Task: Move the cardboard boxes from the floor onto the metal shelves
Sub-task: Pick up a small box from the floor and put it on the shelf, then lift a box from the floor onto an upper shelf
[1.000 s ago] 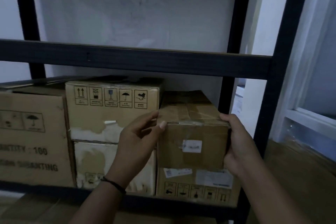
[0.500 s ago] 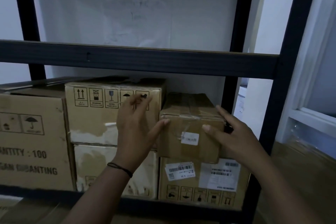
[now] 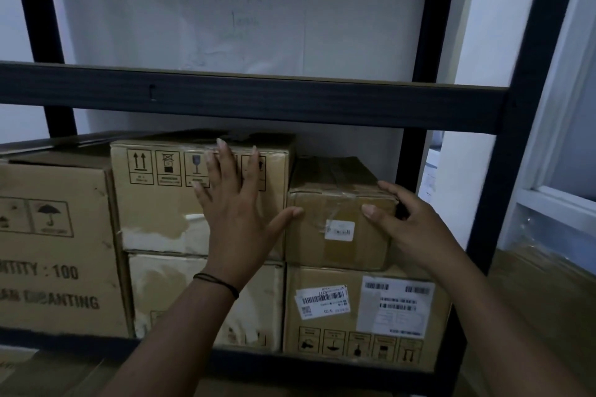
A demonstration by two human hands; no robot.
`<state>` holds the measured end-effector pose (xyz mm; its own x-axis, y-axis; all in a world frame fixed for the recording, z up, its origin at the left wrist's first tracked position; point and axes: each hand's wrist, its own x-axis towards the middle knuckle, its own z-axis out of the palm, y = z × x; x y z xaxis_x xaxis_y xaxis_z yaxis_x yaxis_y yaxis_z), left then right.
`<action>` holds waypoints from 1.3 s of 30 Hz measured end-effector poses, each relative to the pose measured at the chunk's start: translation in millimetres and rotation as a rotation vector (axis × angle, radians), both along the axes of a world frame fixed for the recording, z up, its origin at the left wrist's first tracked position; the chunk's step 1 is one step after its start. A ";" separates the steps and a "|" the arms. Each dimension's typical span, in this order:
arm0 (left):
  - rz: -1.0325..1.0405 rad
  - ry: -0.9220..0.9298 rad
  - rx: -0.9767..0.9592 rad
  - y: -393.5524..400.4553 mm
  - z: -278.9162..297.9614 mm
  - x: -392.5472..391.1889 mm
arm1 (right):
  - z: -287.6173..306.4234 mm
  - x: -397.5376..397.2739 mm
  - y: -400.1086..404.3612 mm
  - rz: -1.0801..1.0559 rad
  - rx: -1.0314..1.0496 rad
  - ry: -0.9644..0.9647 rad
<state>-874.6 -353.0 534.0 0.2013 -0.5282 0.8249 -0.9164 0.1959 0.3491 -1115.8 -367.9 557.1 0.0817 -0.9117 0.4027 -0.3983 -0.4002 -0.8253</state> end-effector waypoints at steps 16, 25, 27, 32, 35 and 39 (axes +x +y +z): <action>-0.039 -0.001 0.077 39.5 -27.9 19.6 | -50.5 22.8 20.4 -0.338 -0.278 0.073; 0.102 0.080 0.181 128.5 -70.6 96.9 | -90.1 111.2 68.5 -0.292 -0.654 0.161; 0.119 0.084 0.192 151.5 -76.1 118.5 | -97.4 136.1 85.0 -0.219 -0.608 0.184; 0.201 0.118 0.263 228.6 -92.7 191.8 | -110.4 223.9 144.3 -0.008 -0.459 0.163; 0.254 0.153 0.327 285.7 -102.9 241.4 | -122.8 282.1 191.6 0.106 -0.326 0.137; 0.322 0.189 0.406 356.1 -119.6 310.2 | -138.7 352.0 250.2 0.256 -0.156 0.176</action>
